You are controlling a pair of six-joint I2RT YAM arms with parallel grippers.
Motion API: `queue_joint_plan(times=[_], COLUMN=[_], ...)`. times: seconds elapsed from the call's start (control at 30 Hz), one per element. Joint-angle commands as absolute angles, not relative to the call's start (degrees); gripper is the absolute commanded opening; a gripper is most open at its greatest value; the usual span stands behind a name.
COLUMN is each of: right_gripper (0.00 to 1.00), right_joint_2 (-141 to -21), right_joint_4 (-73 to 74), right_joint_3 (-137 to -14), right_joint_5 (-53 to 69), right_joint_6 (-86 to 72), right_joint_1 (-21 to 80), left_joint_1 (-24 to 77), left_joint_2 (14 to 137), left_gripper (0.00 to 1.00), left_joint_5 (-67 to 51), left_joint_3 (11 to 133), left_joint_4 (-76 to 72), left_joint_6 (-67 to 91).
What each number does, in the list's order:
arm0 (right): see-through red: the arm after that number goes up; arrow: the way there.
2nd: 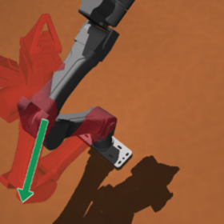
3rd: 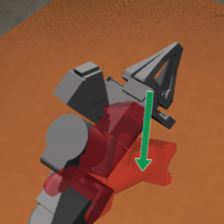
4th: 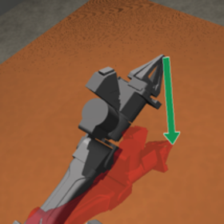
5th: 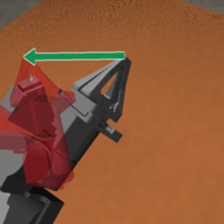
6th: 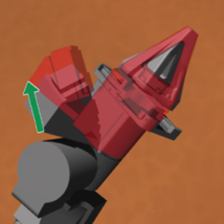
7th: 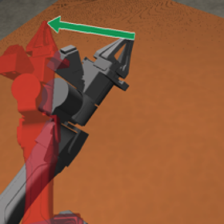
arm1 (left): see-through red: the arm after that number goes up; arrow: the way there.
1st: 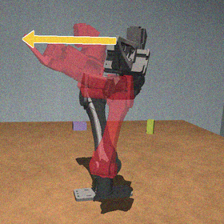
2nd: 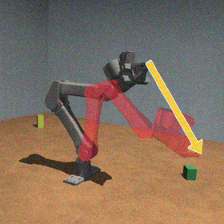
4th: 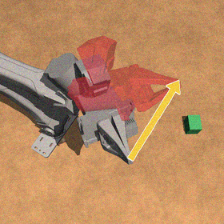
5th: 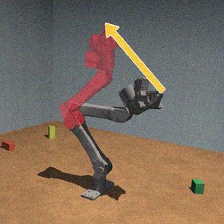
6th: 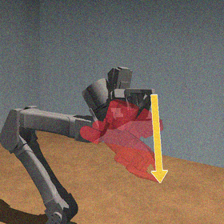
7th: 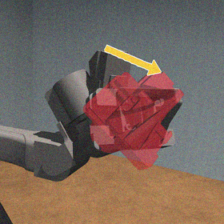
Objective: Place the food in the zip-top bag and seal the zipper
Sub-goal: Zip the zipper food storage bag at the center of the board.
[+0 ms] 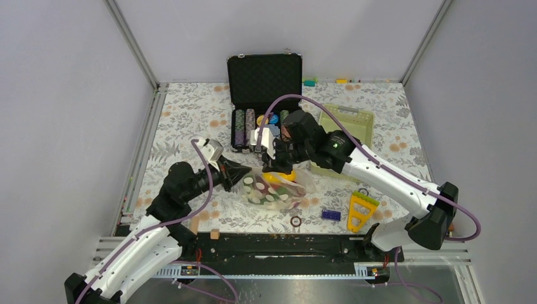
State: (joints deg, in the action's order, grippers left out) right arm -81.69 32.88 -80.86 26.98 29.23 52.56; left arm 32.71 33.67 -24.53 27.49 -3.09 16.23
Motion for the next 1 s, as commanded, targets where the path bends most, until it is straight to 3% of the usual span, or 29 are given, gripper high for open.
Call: queue_joint_plan(times=[0.0, 0.23, 0.97], right_gripper=[0.0, 0.0, 0.03], right_joint_2=[-78.7, -76.59, -67.73], right_joint_4=[40.62, 38.32, 31.28], right_joint_3=[-79.01, -75.86, -62.19], right_joint_5=[22.06, 19.9, 12.12], right_joint_6=[29.64, 26.97, 18.22], right_joint_1=[50.53, 49.04, 46.85], left_joint_1=[31.9, 31.89, 31.85], left_joint_2=[30.91, 29.89, 30.66], left_gripper=[0.0, 0.0, 0.0], left_joint_5=[-11.04, 1.84, 24.05], left_joint_3=[27.25, 27.24, 29.47], left_joint_4=[-6.88, -5.3, -0.09], left_joint_6=[17.51, 20.16, 25.3])
